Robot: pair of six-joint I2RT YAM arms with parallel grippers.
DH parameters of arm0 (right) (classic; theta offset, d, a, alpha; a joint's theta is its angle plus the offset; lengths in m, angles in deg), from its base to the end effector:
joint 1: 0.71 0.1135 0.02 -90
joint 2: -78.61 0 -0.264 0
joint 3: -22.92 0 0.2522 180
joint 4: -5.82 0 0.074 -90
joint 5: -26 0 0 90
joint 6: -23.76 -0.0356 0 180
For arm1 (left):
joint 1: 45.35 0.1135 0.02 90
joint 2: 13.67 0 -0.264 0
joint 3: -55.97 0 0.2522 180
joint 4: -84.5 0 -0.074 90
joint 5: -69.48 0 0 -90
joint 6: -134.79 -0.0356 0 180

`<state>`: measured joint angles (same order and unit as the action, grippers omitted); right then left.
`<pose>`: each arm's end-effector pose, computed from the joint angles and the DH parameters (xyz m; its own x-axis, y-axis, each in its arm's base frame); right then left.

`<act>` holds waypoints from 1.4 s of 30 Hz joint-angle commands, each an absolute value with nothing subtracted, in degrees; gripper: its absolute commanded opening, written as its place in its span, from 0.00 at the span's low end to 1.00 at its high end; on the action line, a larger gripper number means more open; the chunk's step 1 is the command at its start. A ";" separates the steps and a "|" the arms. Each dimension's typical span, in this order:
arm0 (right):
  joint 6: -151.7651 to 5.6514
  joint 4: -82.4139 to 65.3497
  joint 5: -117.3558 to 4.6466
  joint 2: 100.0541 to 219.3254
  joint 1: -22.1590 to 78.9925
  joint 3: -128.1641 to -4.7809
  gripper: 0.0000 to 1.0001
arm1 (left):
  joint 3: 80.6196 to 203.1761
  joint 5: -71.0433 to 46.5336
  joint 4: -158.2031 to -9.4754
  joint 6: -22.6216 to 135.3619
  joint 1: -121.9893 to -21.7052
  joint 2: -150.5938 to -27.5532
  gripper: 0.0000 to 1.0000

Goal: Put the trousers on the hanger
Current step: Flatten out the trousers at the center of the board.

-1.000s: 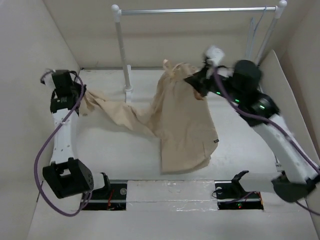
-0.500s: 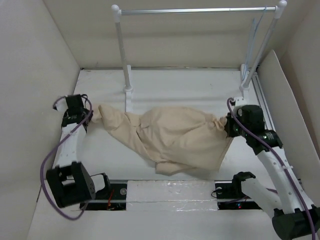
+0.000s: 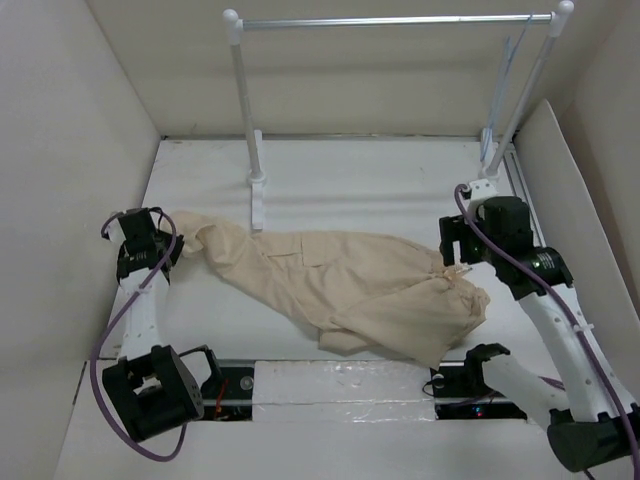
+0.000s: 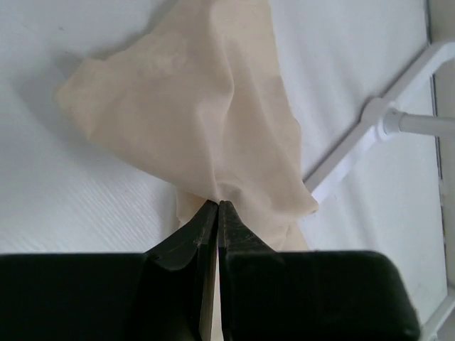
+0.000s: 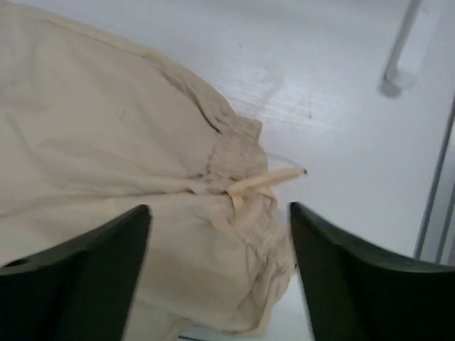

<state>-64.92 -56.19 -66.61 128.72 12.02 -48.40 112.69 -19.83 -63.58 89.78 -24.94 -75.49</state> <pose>0.1650 0.0356 0.3357 -0.6329 -0.1666 -0.7561 -0.2011 0.9784 -0.0472 0.2195 0.0812 0.2578 -0.1589 -0.8134 -0.5595 -0.6392 0.5167 -0.5696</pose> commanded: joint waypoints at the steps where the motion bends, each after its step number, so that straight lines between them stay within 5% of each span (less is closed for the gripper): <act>1: -60.72 -48.39 -65.42 134.57 16.85 -51.22 0.75 | 112.28 -15.43 -63.54 89.52 -25.48 -73.88 0.00; 3: -60.44 -41.01 -60.26 140.37 18.79 -50.00 0.45 | 111.39 -13.31 -64.59 90.14 -26.10 -73.61 0.00; 4: -60.35 -39.77 -59.26 147.36 18.80 -49.90 0.42 | 110.87 -12.96 -64.86 90.14 -26.10 -73.35 0.00; 6: -60.88 -36.08 -63.61 153.11 18.80 -50.26 0.53 | 110.69 -12.17 -65.13 89.79 -26.10 -72.91 0.00; 7: -61.32 -34.50 -65.73 156.45 18.19 -49.82 0.74 | 110.86 -12.25 -65.04 89.70 -26.80 -72.56 0.00; 10: -62.64 -28.16 -62.45 161.29 12.94 -47.00 0.93 | 111.74 -12.69 -64.95 89.44 -28.12 -71.15 0.00; 18: -66.15 -26.22 -66.27 165.80 9.05 -43.93 0.96 | 113.32 -10.85 -65.48 89.53 -28.12 -70.80 0.00; 27: -72.38 -23.41 -57.50 167.82 5.62 -39.71 0.78 | 114.11 -11.64 -66.88 89.00 -28.12 -72.55 0.00; 31: -73.71 -24.90 -58.11 165.10 4.39 -38.92 0.87 | 114.82 -10.41 -68.46 90.14 -28.12 -73.26 0.00; 35: -76.17 -23.06 -50.40 166.67 0.97 -36.56 0.59 | 115.78 -10.41 -69.25 90.67 -28.12 -73.52 0.00; 36: -76.61 -21.23 -49.59 166.94 0.44 -35.93 0.30 | 115.96 -10.76 -69.26 90.58 -28.12 -73.87 0.00; 38: -77.75 -19.46 -49.23 166.07 0.43 -34.18 0.01 | 116.22 -11.11 -69.43 90.67 -28.12 -74.05 0.00; 42: -76.09 -20.74 -54.23 153.17 2.62 -34.60 0.00 | 117.54 -9.98 -71.62 92.33 -28.12 -75.10 0.00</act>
<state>-76.33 -21.85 -53.06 162.11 0.94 -33.67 114.26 -11.08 -67.82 90.94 -28.03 -74.59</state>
